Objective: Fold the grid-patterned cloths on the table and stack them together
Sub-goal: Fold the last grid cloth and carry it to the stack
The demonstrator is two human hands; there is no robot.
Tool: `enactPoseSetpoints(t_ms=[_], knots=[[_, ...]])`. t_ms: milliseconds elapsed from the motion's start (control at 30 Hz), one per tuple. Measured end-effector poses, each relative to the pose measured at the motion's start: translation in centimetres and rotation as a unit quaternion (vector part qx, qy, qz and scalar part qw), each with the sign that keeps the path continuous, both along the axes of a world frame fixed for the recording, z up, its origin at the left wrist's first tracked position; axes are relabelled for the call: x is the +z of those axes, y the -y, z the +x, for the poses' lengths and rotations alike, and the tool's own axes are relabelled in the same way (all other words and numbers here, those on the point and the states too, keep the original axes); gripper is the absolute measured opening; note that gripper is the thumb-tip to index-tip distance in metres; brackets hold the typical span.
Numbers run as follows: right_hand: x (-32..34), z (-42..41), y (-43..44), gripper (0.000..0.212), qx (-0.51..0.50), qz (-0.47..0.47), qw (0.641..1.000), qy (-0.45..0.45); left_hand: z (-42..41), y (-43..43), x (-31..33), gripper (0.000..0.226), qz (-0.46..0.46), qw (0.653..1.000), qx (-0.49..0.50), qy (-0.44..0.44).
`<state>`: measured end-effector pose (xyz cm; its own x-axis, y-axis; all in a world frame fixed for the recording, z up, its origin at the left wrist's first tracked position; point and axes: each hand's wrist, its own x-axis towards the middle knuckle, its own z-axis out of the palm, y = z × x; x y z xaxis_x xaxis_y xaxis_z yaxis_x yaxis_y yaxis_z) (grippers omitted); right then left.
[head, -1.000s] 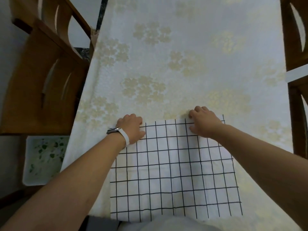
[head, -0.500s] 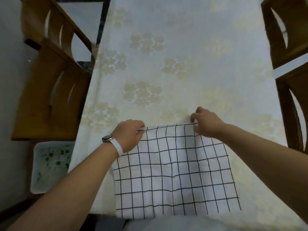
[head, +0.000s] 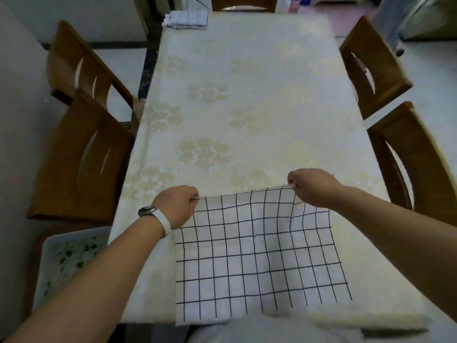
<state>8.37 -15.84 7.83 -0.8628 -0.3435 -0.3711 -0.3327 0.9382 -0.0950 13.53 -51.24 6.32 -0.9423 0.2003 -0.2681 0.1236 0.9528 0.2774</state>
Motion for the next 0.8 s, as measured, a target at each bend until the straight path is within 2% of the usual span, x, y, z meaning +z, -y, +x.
enactPoseSetpoints(t_ms=[167,367,600,667,800], knots=[[2.0,1.4,-1.3,0.019,-0.022,0.026,0.999,0.013,-1.4,-0.1,2.0,0.014,-0.009,1.0,-0.022,-0.015],[4.8,4.6,-2.0,0.013,-0.023,0.011,1.0,0.014,0.2,0.3,4.1,0.008,0.035,0.995,-0.093,-0.005],[5.0,9.7,-2.6,0.006,-0.006,-0.019,0.999,-0.041,4.2,0.9,2.2,0.01,0.099,0.978,-0.13,-0.128],[4.5,11.4,-2.6,0.005,-0.005,-0.022,0.998,-0.05,5.5,1.1,1.4,0.016,0.122,0.972,-0.143,-0.144],[2.6,14.7,-2.6,0.006,-0.001,-0.03,0.995,-0.094,8.1,1.3,-0.1,0.014,0.139,0.965,-0.155,-0.159]])
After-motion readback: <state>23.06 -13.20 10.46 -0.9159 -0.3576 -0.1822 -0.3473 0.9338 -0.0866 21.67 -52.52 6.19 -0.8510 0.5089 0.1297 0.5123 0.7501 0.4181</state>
